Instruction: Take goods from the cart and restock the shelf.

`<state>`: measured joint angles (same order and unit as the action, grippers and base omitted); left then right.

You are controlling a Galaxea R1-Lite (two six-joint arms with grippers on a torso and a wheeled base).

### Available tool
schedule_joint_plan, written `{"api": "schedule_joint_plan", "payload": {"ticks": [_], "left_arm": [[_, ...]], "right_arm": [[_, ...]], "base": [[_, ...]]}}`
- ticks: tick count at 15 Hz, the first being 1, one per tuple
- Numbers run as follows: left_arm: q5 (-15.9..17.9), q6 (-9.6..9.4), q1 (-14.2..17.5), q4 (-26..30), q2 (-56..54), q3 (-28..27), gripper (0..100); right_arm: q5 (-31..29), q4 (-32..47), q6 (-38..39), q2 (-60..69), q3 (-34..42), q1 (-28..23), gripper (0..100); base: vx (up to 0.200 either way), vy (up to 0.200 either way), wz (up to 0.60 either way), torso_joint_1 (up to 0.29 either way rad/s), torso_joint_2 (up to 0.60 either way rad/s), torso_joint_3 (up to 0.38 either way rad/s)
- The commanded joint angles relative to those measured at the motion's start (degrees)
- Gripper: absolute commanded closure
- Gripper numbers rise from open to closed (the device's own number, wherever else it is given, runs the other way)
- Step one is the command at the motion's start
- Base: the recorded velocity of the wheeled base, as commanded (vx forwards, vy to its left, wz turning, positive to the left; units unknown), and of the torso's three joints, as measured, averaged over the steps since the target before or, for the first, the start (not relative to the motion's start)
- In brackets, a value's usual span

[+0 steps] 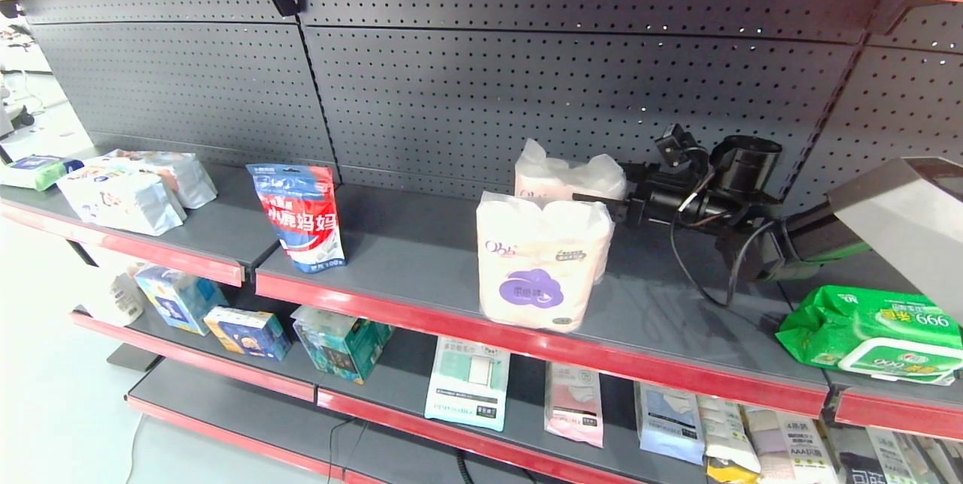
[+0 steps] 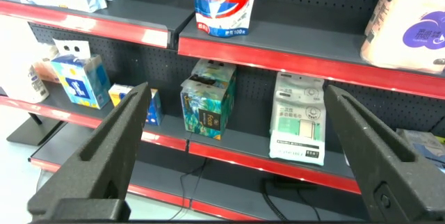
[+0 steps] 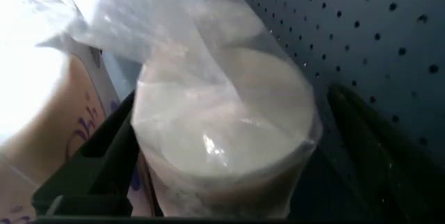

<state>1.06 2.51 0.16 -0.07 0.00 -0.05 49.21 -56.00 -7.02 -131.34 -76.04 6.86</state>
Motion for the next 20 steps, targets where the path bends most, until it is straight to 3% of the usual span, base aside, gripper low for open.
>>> {"api": "schedule_joint_plan", "payload": {"ticks": [1, 13, 18, 20], "left_arm": [[0.0, 0.04, 0.0, 0.0, 0.0, 0.0, 0], [0.0, 0.04, 0.0, -0.1, 0.0, 0.0, 0], [0.0, 0.04, 0.0, 0.0, 0.0, 0.0, 0], [0.0, 0.04, 0.0, 0.0, 0.0, 0.0, 0]], "right_arm": [[-0.2, 0.0, -0.1, 2.3, 1.1, -0.4, 0], [-0.6, 1.5, -0.1, 9.7, 7.8, -3.8, 0], [-0.5, 1.5, -0.4, 16.1, 15.9, -6.6, 0], [-0.6, 1.5, -0.4, 20.2, 22.4, -9.1, 0]], "base": [[0.000, 0.000, 0.00, 0.000, 0.00, 0.000], [0.000, 0.000, 0.00, 0.000, 0.00, 0.000], [0.000, 0.000, 0.00, 0.000, 0.00, 0.000], [0.000, 0.000, 0.00, 0.000, 0.00, 0.000]]}}
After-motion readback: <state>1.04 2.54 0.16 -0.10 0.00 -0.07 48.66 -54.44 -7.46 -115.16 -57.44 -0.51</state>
